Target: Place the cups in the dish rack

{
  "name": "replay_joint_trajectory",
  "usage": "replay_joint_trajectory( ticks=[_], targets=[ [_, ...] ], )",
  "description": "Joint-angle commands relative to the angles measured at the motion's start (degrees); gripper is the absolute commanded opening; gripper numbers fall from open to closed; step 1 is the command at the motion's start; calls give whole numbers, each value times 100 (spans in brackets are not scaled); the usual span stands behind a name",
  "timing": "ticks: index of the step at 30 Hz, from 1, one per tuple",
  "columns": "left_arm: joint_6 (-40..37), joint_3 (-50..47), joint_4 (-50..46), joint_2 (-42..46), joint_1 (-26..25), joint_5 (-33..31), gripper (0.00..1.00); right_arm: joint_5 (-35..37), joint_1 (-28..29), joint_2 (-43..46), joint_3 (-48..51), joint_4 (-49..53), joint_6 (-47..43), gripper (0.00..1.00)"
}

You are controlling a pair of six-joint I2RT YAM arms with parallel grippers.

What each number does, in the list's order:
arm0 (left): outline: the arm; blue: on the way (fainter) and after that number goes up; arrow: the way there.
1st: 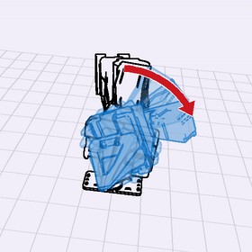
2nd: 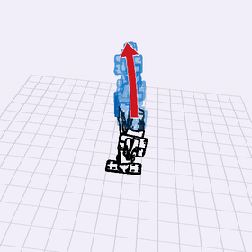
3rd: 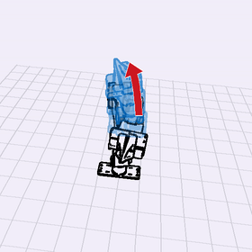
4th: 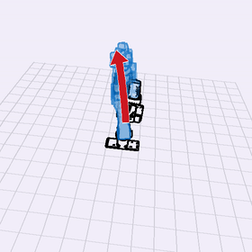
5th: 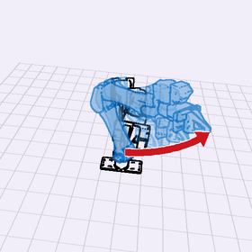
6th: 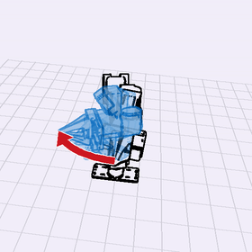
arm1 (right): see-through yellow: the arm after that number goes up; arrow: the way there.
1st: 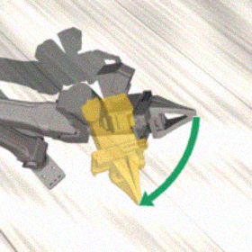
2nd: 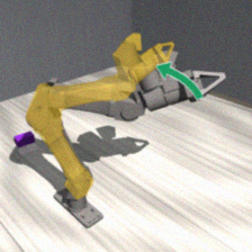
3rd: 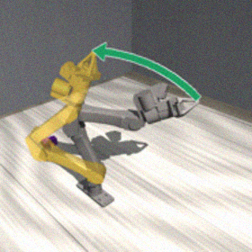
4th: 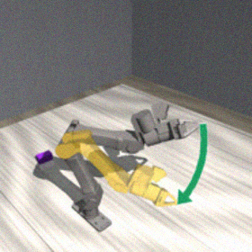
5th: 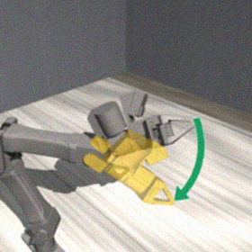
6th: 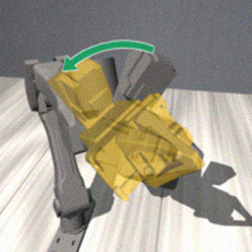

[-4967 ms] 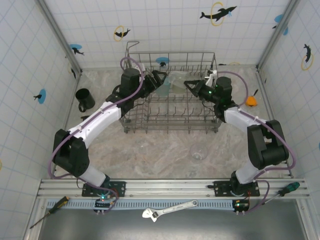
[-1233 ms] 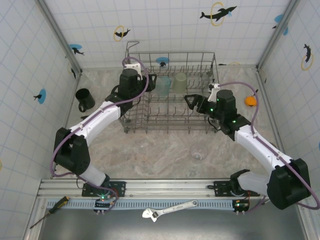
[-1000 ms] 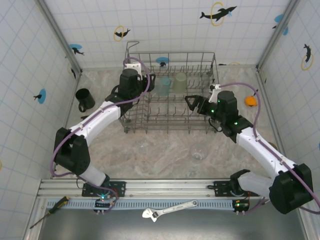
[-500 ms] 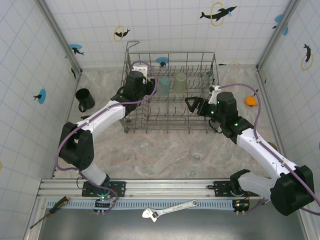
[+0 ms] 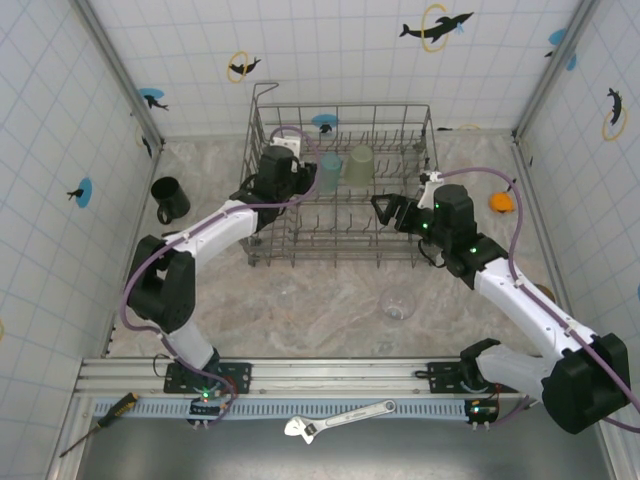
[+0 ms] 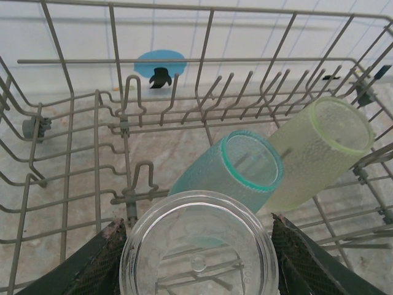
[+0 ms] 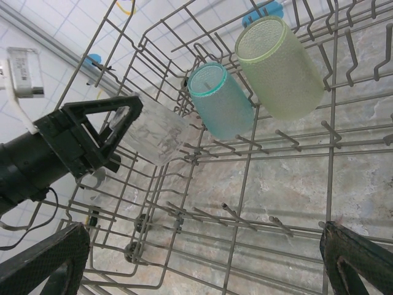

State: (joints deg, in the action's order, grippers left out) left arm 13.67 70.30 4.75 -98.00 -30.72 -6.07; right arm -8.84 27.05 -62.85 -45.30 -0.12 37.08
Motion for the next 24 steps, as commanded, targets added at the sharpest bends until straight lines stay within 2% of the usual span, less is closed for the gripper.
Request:
replay_joint_trajectory(
  ticks=[1, 24],
  targets=[
    [-99, 18, 140, -139, -57, -131, 0, 84, 37, 149, 65, -37, -52, 100],
    [-461, -169, 666, -646, -228, -787, 0, 163, 91, 21, 82, -244, -65, 100]
  ],
)
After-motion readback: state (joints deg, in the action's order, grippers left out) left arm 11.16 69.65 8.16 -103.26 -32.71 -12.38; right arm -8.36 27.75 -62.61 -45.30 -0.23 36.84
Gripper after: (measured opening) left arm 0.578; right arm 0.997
